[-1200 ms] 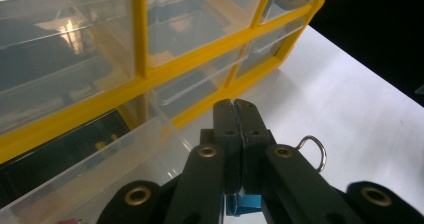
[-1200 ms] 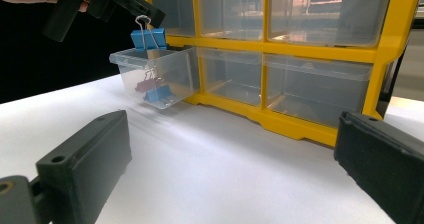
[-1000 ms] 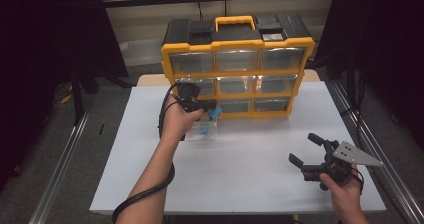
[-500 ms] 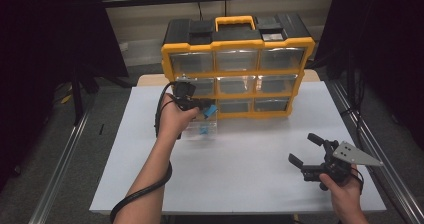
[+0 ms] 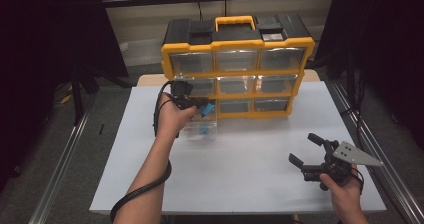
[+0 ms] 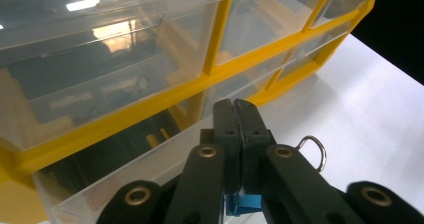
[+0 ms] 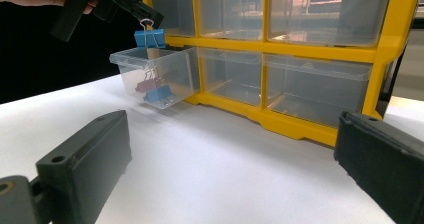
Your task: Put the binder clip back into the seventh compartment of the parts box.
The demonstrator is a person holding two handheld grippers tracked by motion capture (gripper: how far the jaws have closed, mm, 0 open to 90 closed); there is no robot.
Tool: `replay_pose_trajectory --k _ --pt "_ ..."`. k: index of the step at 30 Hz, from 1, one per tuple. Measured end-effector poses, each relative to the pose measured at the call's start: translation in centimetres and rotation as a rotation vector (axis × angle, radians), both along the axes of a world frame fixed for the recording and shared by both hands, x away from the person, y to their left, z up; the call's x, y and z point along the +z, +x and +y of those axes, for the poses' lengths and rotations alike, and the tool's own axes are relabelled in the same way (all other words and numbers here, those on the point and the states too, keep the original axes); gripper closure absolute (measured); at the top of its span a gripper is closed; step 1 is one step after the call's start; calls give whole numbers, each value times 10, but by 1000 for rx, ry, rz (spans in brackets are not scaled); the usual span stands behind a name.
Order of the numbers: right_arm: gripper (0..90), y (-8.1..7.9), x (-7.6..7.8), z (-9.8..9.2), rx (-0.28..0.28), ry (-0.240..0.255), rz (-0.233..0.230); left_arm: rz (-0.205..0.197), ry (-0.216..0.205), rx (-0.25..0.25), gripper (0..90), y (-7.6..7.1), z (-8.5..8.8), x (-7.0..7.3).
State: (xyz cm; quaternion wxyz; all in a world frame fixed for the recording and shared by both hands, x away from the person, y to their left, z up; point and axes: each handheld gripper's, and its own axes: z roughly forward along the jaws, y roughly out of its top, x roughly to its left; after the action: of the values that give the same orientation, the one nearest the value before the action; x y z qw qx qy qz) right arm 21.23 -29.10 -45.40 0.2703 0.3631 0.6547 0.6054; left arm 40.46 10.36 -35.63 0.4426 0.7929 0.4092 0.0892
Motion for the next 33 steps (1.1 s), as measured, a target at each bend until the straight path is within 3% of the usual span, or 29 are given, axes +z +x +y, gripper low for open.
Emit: replay_pose_trajectory --k 4,7,8,14,17,26,33 --pt "17 0 0 0 3 -3 -1 0 23 -8 893 1 4 -2" --pt "17 0 0 0 4 -1 -1 -4 -7 17 893 2 4 -4" --pt "17 0 0 0 7 1 0 -4 17 10 893 2 7 -3" --pt "17 0 0 0 6 -1 -3 -7 36 16 892 2 9 -5" --pt "16 0 0 0 3 -1 -1 -6 10 36 892 2 9 -7" --pt "17 0 0 0 3 -1 -2 -7 46 32 892 3 10 -10" --pt "16 0 0 0 2 -1 -2 -4 36 52 892 4 11 -14"
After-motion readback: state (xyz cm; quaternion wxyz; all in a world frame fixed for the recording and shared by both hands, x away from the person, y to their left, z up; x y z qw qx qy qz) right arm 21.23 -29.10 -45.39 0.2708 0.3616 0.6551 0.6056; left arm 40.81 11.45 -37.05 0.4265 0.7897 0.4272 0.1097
